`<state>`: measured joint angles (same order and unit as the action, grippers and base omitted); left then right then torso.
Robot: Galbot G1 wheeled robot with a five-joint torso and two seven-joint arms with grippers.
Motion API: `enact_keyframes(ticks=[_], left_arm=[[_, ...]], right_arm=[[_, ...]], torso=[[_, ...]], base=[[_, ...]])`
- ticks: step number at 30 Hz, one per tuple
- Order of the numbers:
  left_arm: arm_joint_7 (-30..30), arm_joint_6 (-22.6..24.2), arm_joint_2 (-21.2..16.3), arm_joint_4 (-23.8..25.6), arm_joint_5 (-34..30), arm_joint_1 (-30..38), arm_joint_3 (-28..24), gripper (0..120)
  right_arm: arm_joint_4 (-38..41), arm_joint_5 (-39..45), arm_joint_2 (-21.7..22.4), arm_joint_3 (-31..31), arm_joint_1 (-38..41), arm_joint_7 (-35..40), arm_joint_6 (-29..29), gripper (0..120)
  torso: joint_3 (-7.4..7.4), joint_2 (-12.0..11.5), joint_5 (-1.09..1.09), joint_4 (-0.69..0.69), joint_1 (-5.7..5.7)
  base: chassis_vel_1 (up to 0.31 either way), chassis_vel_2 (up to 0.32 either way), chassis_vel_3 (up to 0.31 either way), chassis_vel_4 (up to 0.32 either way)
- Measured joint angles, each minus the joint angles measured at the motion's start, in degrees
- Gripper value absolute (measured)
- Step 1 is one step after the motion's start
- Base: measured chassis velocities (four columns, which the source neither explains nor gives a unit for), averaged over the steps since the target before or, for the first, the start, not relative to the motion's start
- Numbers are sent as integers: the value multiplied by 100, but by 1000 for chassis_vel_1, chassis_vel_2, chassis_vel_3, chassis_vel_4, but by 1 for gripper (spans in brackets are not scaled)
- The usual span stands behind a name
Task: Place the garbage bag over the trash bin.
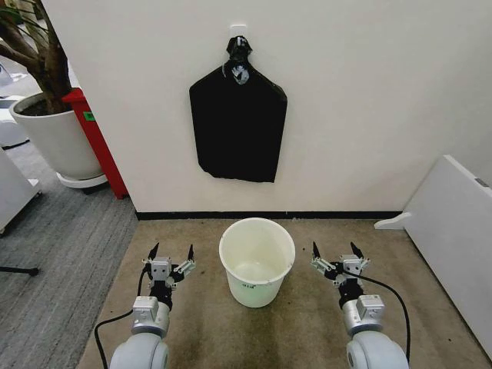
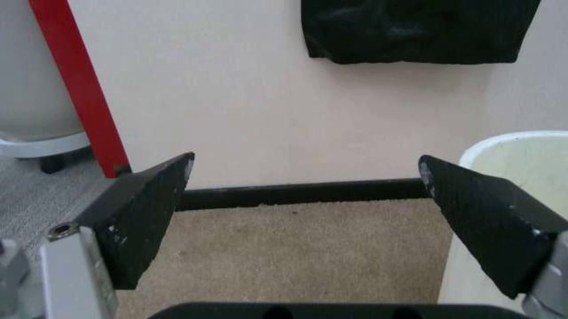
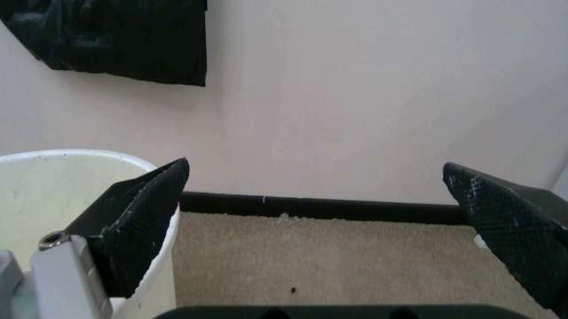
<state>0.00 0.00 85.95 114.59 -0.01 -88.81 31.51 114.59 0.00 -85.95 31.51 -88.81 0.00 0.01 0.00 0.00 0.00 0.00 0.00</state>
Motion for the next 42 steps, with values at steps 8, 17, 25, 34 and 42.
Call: enact_keyframes(ticks=[8, 17, 25, 34, 42], left_arm=[[0, 0, 0, 0, 0, 0, 0, 100], [0, 0, 0, 0, 0, 0, 0, 100], [0, 0, 0, 0, 0, 0, 0, 100], [0, 0, 0, 0, 0, 0, 0, 100], [0, 0, 0, 0, 0, 0, 0, 100]], right_arm=[[0, 0, 0, 0, 0, 0, 0, 100], [0, 0, 0, 0, 0, 0, 0, 100], [0, 0, 0, 0, 0, 0, 0, 100], [0, 0, 0, 0, 0, 0, 0, 100], [0, 0, 0, 0, 0, 0, 0, 100]], torso=[[0, 0, 0, 0, 0], [0, 0, 0, 0, 0], [0, 0, 0, 0, 0], [0, 0, 0, 0, 0], [0, 0, 0, 0, 0]], base=[[0, 0, 0, 0], [0, 0, 0, 0], [0, 0, 0, 0], [0, 0, 0, 0], [0, 0, 0, 0]])
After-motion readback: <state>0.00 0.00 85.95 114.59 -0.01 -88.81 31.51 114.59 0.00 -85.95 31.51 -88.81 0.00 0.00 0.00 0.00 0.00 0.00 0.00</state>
